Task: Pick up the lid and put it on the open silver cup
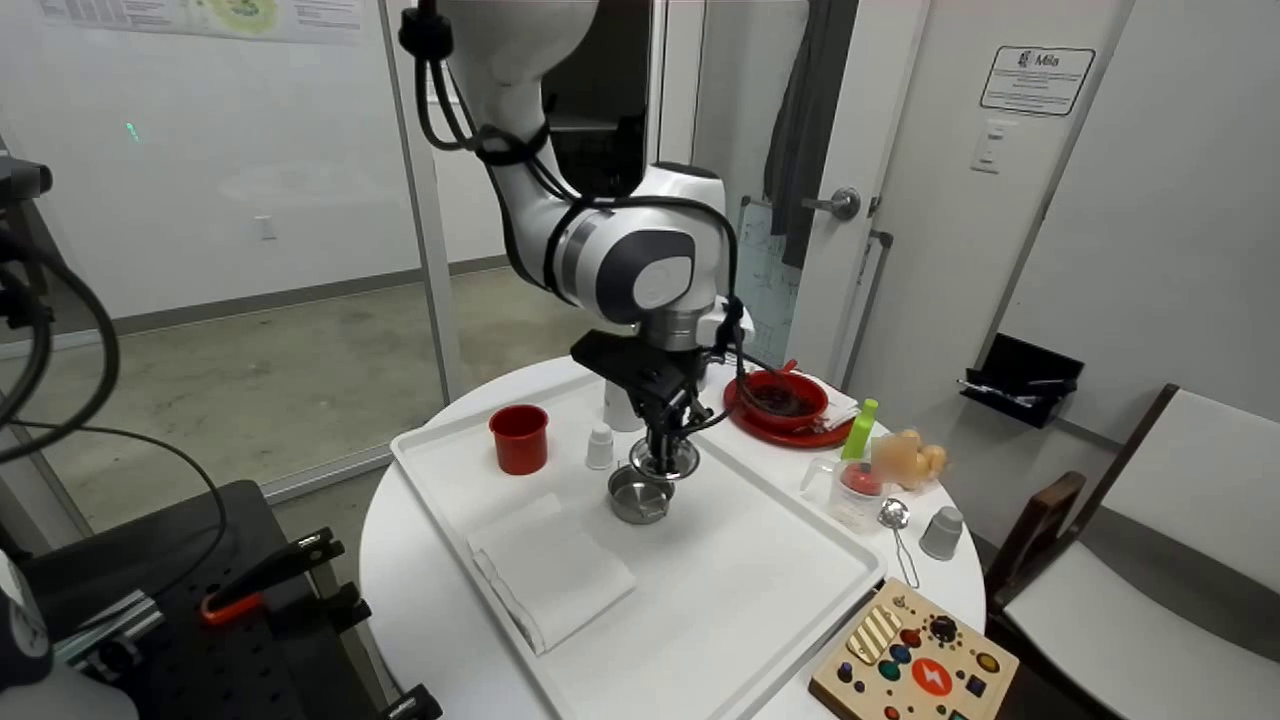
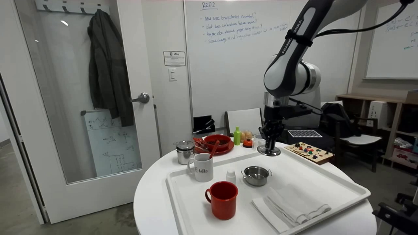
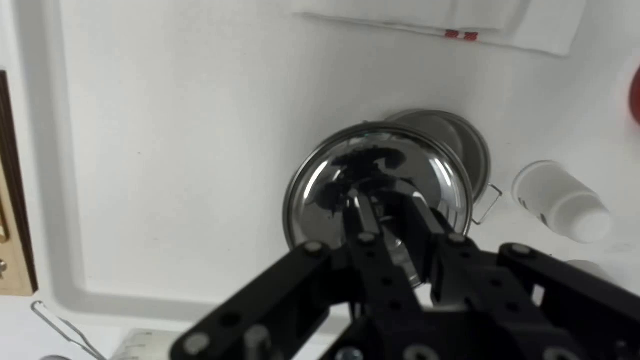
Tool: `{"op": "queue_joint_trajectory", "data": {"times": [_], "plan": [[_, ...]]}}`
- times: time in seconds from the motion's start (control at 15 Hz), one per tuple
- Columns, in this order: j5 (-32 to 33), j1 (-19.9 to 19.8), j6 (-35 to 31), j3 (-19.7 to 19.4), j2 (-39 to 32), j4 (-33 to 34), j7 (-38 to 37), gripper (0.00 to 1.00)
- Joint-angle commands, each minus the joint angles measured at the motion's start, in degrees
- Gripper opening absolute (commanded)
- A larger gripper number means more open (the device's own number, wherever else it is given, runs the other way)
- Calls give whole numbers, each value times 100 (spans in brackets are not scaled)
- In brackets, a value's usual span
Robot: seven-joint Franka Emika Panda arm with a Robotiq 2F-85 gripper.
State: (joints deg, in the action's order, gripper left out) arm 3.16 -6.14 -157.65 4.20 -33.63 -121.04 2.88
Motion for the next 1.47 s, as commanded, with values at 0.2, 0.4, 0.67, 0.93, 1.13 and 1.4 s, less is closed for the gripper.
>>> {"op": "queue_joint_trajectory", "data": {"times": [0.2, 0.4, 0.67, 0.93, 1.13, 1.4], "plan": [[-81, 505, 330, 59, 34, 238, 59, 12], [-113, 583, 466, 48, -241, 529, 65, 12], [-115, 612, 617, 11, -652, 950, 31, 12], [-135, 596, 714, -13, -1114, 1414, 6, 12], [-146, 573, 783, -15, -1346, 1640, 11, 12], [-163, 527, 816, -17, -1551, 1777, 27, 12]]}}
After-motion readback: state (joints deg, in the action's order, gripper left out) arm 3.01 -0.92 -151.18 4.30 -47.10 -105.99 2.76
